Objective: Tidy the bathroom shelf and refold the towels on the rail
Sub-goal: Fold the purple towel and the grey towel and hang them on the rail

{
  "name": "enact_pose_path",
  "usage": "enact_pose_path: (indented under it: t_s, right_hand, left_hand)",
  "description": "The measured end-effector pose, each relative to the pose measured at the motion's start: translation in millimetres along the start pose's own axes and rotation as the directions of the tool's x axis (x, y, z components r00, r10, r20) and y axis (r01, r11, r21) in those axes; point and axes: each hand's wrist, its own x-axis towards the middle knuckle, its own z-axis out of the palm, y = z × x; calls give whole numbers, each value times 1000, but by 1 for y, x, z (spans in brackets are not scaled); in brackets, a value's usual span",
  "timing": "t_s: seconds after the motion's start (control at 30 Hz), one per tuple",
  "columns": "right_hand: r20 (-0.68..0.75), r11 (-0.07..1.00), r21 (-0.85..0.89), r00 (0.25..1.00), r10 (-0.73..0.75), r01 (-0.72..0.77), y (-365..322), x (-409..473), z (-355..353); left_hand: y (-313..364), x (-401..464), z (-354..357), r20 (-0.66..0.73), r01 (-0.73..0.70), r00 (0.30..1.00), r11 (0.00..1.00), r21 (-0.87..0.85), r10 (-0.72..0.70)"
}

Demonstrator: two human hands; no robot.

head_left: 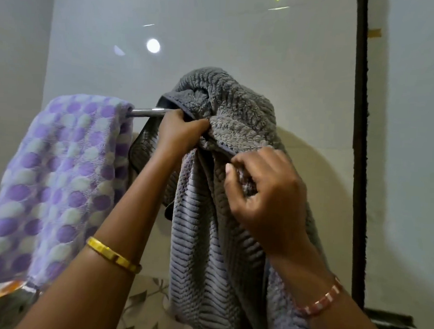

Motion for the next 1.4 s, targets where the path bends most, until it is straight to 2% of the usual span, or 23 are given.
enact_pose_path:
  t_s: [0.1,0.17,0.23,0.3,0.37,0.47,0.53,0.57,0.6,0.67,0.73,0.8,0.9,0.97,1.03,1.1,1.2,1.27,1.4]
  right_hand:
    - [-175,999,-7,983,50,-52,-3,13,-5]
    - [-156,981,-13,969,191,-196,-2,30,-4]
    - [91,929,31,927,364,-368,4,50,4]
    - [349,879,71,837,421,-472,6,63,15]
    - [422,902,35,824,377,-430,5,61,26]
    - [310,949,24,905,291,-314,1,46,32]
    - [280,952,53,919,277,-303,-1,34,29]
    - [280,949,68,919,279,-308,-2,28,26]
    - [278,948,85,920,275,-308,-5,20,24]
    - [276,946,134,928,249,-293,-14,-1,20]
    - [308,945,171,926,218,-279,-24,-27,19]
    - [375,921,200,894,244,-335,-29,-50,22]
    - [478,843,245,816,324,-479,-21,-60,26]
    - [459,813,308,826,328,-494,-12,-57,23]
    - [382,682,474,828,411,-557,-9,-51,18]
    - [317,586,556,802,506,-589,-7,-45,19]
    - [376,549,495,736,563,-673,-7,-36,25]
    - [421,480,513,696,582,-711,-5,-38,28]
    - [366,459,613,746,556,-643,-6,-59,22]
  left_hand:
    - [-7,-8,-2,-10,-52,999,999,-4,52]
    - [-9,-16,-4,1,-71,998,997,-28,71]
    - [-16,-27,-5,18,-66,998,994,-81,68]
    - [-28,-39,-5,30,-32,999,991,-127,36]
    - [-38,-46,-6,45,-12,999,988,-153,19]
    - [-39,-49,-12,76,23,997,989,-146,-13]
    - [-40,-48,-18,84,70,995,981,-182,-55]
    - [-40,-47,-23,87,109,992,959,-260,-89]
    - [-39,-47,-28,102,154,987,914,-375,-124]
    - [-37,-44,-39,173,211,976,755,-620,-131]
    - [-32,-43,-42,236,236,967,689,-685,-95]
    - [-34,-43,-36,282,306,945,747,-591,-164]
    - [-39,-47,-31,220,392,920,804,-447,-325]
    - [-49,-53,-33,187,406,914,810,-423,-360]
    - [-60,-65,-35,187,412,911,819,-400,-367]
    - [-68,-81,-33,159,349,937,867,-357,-311]
    - [-76,-113,-21,144,267,961,928,-260,-237]
    - [-79,-132,-17,91,301,953,921,-247,-288]
    - [-83,-159,-24,118,366,931,874,-321,-347]
